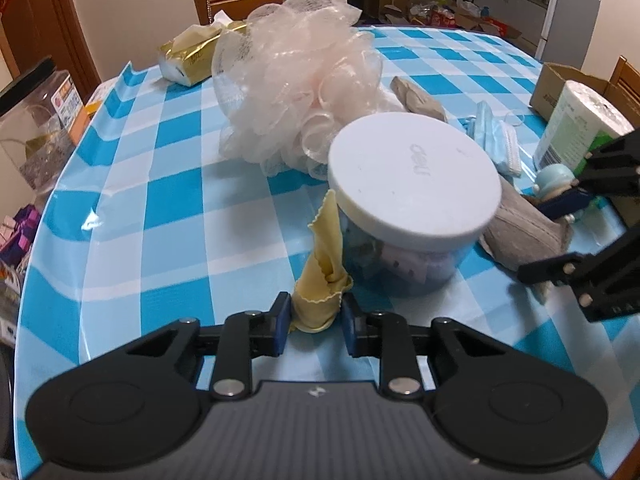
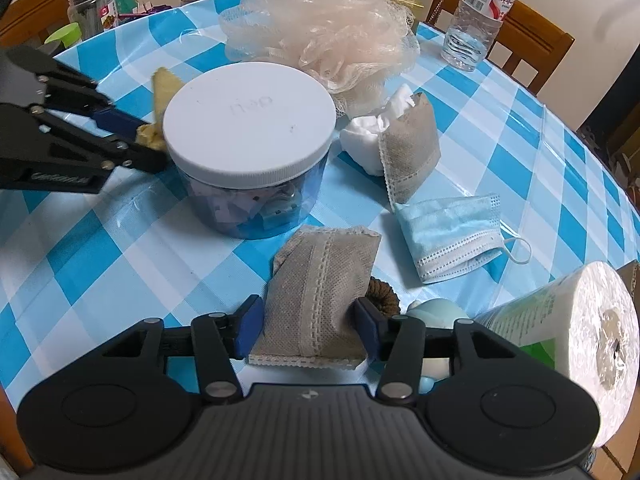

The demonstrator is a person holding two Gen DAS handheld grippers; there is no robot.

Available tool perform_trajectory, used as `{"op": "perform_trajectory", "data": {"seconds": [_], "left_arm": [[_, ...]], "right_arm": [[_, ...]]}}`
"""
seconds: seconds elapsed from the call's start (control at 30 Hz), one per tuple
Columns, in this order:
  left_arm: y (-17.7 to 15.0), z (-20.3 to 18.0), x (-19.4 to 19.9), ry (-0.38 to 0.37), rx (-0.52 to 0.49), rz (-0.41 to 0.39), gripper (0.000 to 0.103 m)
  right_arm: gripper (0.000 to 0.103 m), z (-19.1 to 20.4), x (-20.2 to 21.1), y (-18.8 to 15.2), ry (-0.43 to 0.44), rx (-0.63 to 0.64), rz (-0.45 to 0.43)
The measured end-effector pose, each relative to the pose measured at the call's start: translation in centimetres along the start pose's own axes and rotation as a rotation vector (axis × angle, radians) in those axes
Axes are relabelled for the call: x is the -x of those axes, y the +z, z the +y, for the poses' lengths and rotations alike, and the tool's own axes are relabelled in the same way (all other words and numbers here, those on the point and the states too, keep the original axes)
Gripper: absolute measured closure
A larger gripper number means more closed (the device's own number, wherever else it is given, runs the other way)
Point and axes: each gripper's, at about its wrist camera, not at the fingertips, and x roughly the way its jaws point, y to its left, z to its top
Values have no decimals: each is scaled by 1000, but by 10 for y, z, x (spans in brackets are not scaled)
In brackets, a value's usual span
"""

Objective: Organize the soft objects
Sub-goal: 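Close the left tool on the yellow cloth while the right tool holds the pouch, then carry the pouch into the box and open the right tool while the left carries the cloth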

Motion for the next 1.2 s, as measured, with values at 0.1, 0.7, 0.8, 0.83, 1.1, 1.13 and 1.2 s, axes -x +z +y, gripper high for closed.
{"op": "perform_trajectory", "data": {"seconds": [0.1, 0.7, 0.8, 0.83, 1.1, 1.13, 1.2], "left_arm": [[-2, 1, 2, -1, 0, 14, 76], [4, 3, -4, -18, -24, 4, 78], [3, 4, 2, -26, -14, 8, 78], [3, 4, 5, -29, -11, 9, 78], [3, -2, 36, -60, -29, 25, 78], [3, -4, 39, -68, -37, 32, 78], [3, -10, 47, -87, -52, 43, 78]], "right_arm": [[43, 0, -3, 1, -3, 0, 0], [61, 5, 1, 7, -39, 11, -23], [62, 3, 9, 7, -41, 8, -30], [62, 3, 12, 7, -43, 6, -35], [62, 0, 37, 0, -9, -28, -48], [62, 0, 41, -1, -2, -36, -47], [62, 1, 49, -6, 7, -49, -47]]}}
